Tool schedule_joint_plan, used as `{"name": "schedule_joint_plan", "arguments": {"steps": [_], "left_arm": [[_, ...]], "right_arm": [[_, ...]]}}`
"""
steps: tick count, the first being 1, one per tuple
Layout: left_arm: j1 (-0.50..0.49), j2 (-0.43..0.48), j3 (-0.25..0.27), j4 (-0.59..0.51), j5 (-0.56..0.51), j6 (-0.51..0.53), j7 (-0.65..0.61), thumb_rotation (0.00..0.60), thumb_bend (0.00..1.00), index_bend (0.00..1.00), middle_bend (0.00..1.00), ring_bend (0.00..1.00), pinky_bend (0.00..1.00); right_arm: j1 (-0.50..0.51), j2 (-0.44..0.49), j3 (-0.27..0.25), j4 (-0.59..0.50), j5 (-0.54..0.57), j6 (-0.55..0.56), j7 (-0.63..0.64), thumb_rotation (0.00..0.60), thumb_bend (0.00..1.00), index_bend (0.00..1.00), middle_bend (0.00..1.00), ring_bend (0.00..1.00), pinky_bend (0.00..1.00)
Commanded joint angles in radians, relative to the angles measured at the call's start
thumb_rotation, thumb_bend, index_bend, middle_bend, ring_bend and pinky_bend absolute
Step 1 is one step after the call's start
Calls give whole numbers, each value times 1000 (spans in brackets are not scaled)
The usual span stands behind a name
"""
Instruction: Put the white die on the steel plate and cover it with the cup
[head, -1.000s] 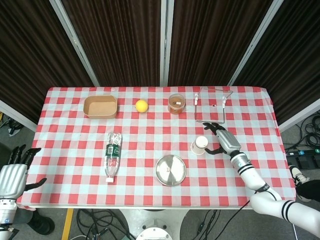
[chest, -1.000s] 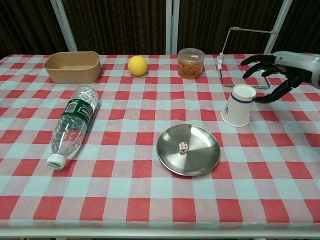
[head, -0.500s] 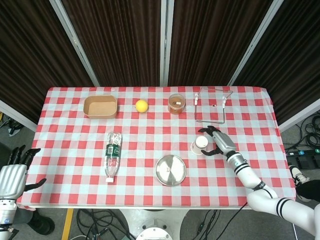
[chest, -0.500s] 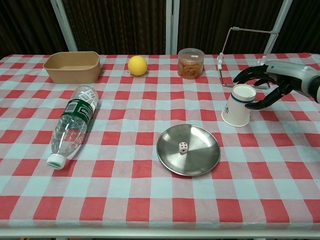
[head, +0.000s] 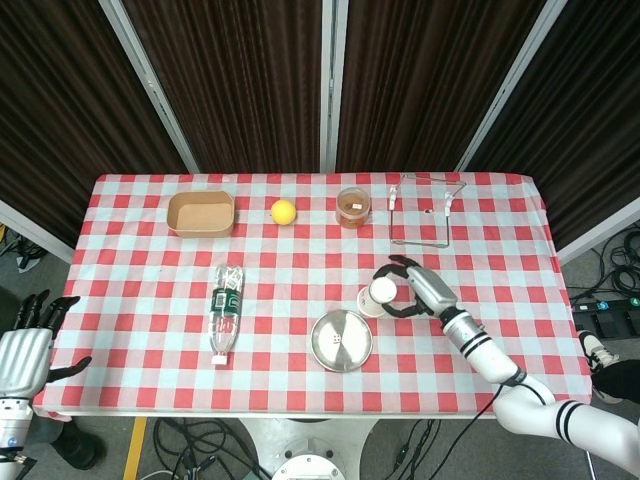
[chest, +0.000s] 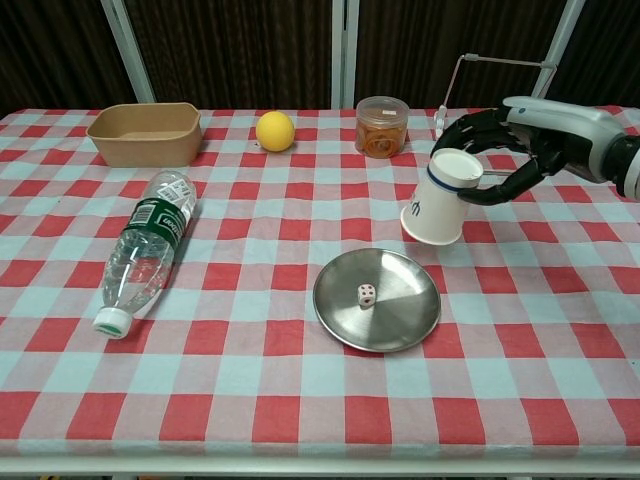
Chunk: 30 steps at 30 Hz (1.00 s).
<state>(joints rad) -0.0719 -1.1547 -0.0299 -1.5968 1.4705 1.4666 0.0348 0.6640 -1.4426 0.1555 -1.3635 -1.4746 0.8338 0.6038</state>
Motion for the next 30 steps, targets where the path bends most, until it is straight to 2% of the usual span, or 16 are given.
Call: {"name": "schedule_joint_plan", "arguments": {"steps": [1,6,13,24,30], "left_arm": [[2,1,1,-2,0,2,0,600,0,147,159,21,33],[9,1,5,-3,-4,4,-3,600,0,147,159,21,33],[14,-4,7,5,-5,6,-11,600,0,147,159,21,33],[13,-7,8,11,-5,0,-19,600,0,147,159,21,33],[14,-6,7,10,-8,1,-16,600,0,147,159,21,33]], "right_arm": [[30,11,-50,-55,-113,35,61,600,325,573,321,69,85],[61,-49,-79,-22,-139,20,11,600,325,573,319,69,85],[79,-132,-102,39,-147,31,-121,600,325,573,320,69,85],[86,-175,-96,91,-93,34,-206,600,325,574,319,69,85],[91,-138,-142,16,-141,49,-141,600,327,576,320,69,85]]}}
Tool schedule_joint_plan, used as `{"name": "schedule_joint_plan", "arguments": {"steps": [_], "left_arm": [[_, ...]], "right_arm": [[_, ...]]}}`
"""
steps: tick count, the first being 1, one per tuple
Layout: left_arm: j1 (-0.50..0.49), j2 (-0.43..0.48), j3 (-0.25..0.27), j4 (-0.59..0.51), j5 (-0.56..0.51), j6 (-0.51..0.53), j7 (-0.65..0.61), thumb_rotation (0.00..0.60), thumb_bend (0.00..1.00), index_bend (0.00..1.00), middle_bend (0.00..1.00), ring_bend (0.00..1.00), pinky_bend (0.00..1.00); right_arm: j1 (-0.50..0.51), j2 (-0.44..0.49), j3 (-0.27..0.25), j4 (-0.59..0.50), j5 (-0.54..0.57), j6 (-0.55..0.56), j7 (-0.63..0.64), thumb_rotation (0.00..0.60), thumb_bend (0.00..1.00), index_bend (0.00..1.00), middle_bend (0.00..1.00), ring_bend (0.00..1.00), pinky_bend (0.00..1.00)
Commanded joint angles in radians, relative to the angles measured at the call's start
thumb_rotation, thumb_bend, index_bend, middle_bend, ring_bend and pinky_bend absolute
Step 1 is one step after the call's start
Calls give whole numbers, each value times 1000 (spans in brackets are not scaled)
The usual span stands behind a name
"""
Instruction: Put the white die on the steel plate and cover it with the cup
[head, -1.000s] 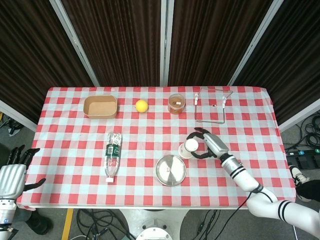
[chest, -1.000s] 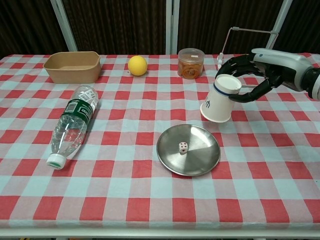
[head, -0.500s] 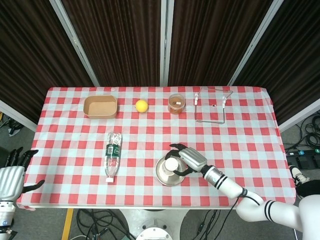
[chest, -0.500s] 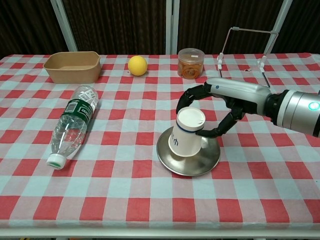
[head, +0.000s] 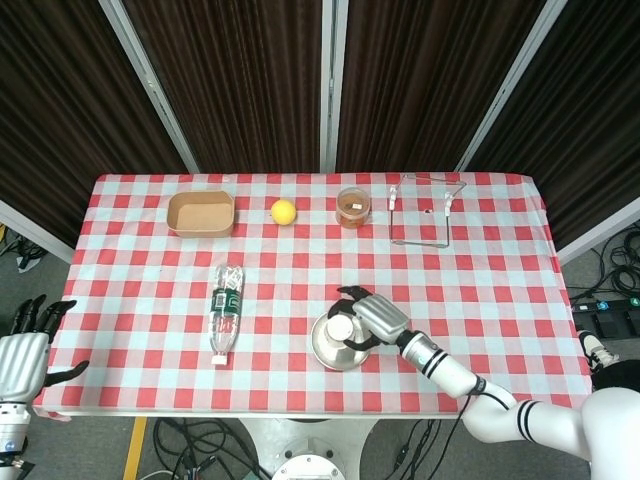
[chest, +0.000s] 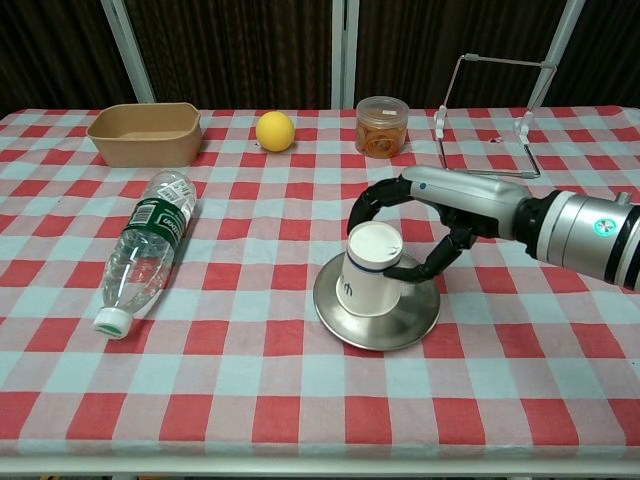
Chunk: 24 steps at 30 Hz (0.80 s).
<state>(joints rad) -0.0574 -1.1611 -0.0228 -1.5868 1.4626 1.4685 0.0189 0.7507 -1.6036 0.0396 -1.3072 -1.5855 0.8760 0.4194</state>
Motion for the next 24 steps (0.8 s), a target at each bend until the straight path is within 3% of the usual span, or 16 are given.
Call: {"name": "schedule_joint_plan", "arguments": {"steps": [1,11,18,24], "left_arm": [[-1,1,0,0,1,-2,1,600,0,147,159,21,33],[1,2,1,-3,1,1,3,600,0,147,159,21,33],[2,3,0,-6,0,2,6,600,0,147,159,21,33],[1,4,-1,-7,2,1,7,600,0,147,159,21,33]], "right_arm": [[8,32,-34,-53,-37,5,65,600,327,577,320,69,85],[18,-5,3,28,37,-13,3,600,327,582,319,69,85],[30,31,-52,-33,-31,-7,74,600,327,582,320,69,85],[35,-6,-13,45,27,-16,32,600,327,583,320,69,85]]}}
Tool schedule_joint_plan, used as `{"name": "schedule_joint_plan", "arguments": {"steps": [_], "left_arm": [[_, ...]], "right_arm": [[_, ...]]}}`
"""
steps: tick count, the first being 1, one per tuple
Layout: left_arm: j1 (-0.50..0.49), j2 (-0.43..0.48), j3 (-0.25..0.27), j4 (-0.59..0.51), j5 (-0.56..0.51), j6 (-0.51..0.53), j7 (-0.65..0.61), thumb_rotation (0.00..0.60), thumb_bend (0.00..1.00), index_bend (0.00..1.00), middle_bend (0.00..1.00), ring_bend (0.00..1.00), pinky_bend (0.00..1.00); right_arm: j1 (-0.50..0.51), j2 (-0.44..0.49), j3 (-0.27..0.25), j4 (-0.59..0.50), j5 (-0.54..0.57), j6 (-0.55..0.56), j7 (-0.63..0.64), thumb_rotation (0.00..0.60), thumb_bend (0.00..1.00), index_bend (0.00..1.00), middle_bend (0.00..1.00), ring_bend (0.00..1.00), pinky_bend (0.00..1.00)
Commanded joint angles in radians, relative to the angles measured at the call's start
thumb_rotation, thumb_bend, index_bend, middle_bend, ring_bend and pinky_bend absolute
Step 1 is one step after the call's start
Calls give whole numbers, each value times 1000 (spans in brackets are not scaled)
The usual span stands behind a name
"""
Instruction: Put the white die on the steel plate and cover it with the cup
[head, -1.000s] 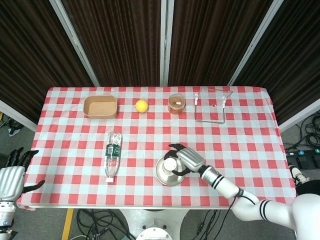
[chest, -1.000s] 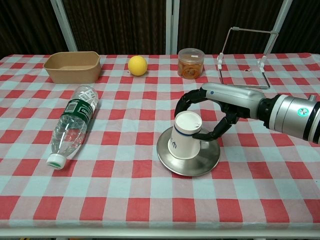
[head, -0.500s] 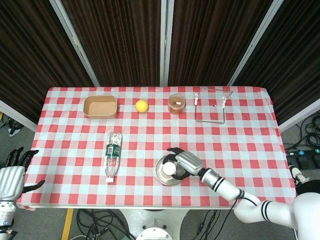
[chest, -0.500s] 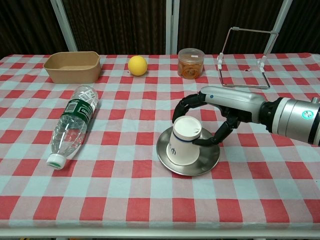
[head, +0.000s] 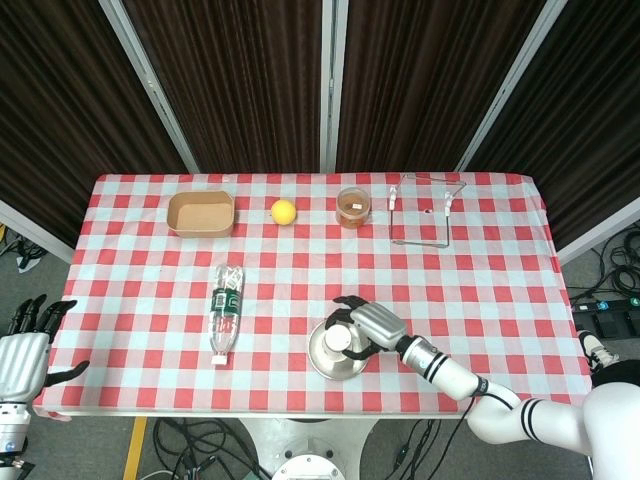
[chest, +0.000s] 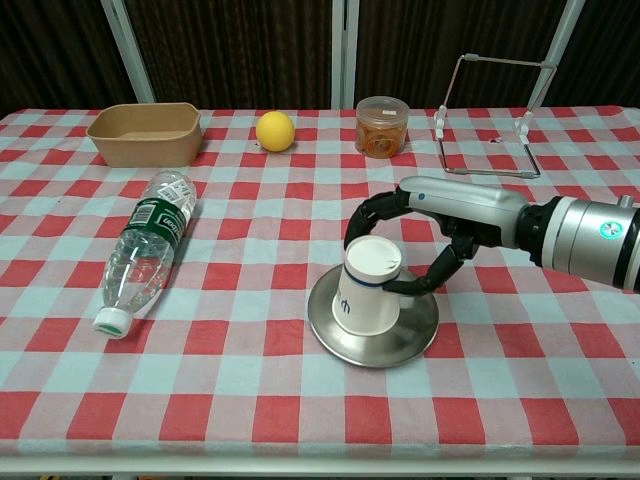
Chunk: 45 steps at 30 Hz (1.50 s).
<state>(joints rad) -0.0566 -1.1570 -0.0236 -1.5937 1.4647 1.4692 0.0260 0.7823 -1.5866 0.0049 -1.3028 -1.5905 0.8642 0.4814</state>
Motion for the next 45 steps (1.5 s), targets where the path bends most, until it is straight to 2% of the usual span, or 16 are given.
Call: {"name": "schedule_joint_plan", "arguments": {"steps": [1,3,10,19,26,29,34,36,42,45], "left_arm": [[1,0,0,0,0,0,-1,600,0,147,159,21,33],[1,0,0,0,-1,1,-1,600,0,146,159,21,33],[2,-1,0,0,-4,-1,0,600,0,147,159,21,33],[3,-1,-1,-1,-4,1,0,600,0,147,159,21,33],[4,-3,0,2,-4,0,0,600,0,147,159,21,33],[2,-3,-1,3,-3,-1,-1,600,0,147,159,21,33],[2,-3,-1,3,-4,-1,-3,600,0,147,159,21,33],[4,-3,-1,3,-5,0,-4,600,0,147,159,21,33],[7,-5,0,4,-5,3,-4,600,0,147,159,21,33],[5,-5,0,5,-3,1,-4,600,0,147,159,21,33]], "right_arm": [[4,-32,28,52,41,-5,-37,600,327,583,320,69,85],[5,-36,27,50,38,-1,-35,600,327,583,319,69,85],[5,3,-32,-18,-45,37,35,600,327,583,325,69,85],[8,-39,15,65,26,24,-2,600,327,583,325,69,85],[10,-1,-40,-13,-56,58,51,600,327,583,329,69,85],[13,-6,-32,1,-36,44,29,600,327,583,329,69,85],[17,-36,10,55,29,19,11,600,327,583,327,69,85],[17,-37,7,50,24,22,20,600,327,583,326,69,85],[20,-2,-46,-7,-52,47,60,600,327,583,329,69,85],[19,-10,-29,17,-25,40,34,600,327,583,330,69,85]]}}
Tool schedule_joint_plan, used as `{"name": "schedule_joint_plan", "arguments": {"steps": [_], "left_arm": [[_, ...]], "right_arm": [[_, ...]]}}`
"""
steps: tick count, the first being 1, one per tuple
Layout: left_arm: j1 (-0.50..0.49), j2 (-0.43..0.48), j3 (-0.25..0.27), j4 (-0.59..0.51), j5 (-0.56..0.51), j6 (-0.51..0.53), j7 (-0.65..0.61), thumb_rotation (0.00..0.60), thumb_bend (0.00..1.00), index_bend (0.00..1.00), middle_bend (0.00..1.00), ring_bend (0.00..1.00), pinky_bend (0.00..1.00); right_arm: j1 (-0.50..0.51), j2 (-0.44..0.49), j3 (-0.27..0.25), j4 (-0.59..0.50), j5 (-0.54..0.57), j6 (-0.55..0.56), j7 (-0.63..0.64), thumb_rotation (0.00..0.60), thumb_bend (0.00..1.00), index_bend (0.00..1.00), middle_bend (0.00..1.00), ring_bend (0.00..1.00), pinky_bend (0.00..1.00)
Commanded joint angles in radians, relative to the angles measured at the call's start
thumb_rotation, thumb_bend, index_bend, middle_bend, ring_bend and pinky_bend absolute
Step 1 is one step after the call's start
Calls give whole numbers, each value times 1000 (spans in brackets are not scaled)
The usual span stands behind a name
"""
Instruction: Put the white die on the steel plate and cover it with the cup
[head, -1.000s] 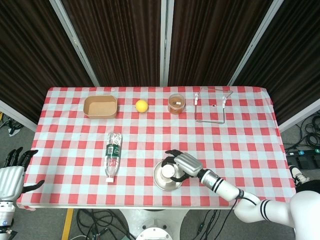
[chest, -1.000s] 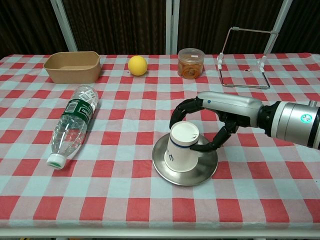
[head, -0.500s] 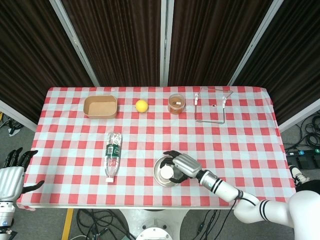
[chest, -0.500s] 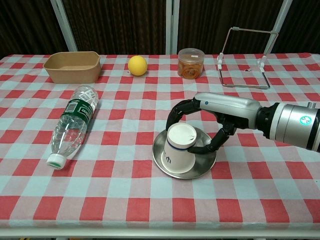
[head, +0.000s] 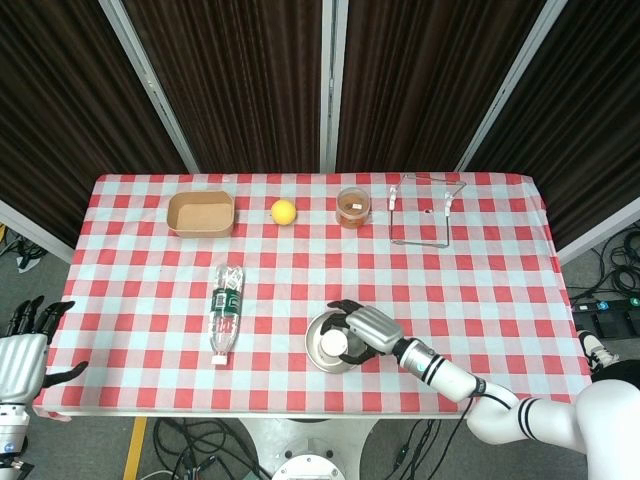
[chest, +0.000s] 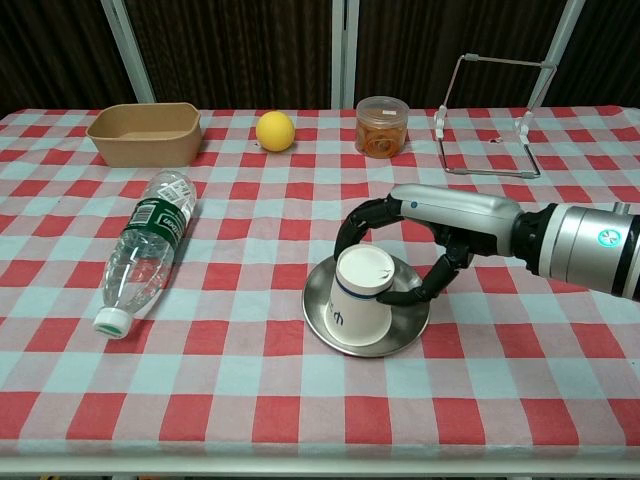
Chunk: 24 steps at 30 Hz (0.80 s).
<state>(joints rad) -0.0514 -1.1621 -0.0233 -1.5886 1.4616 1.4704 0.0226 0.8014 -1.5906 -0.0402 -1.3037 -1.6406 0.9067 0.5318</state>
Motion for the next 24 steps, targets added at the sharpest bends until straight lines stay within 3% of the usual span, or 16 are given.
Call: {"name": "schedule_joint_plan", "arguments": {"steps": [1,6,10,15,19,24], "left_arm": [[-1,0,0,0,1,-1,0,600,0,147,159,21,33],[1,0,-1,1,-1,1,-3,600,0,147,159,21,33],[1,-1,-1,3,2,2,-5,600,0,147,159,21,33],[-1,-2,-3,6,7,5,-9,600,0,147,159,21,33],[-4,-3,-4,8,9,3,-12,600,0,147,159,21,33],[-5,-5,-4,7,10,2,-11,600,0,146,159,21,33]], "right_arm": [[0,-14,28,33,44,-7,-26,600,327,583,329,69,84],[-6,-33,55,62,77,0,-35,600,327,583,327,69,85],[-25,-7,53,33,47,67,-2,600,327,583,328,69,84],[-54,37,98,31,106,105,24,600,327,583,327,69,84],[-60,50,142,90,196,66,-12,600,327,564,318,69,84],[-52,20,155,171,267,-19,-51,600,327,479,285,61,82]]}}
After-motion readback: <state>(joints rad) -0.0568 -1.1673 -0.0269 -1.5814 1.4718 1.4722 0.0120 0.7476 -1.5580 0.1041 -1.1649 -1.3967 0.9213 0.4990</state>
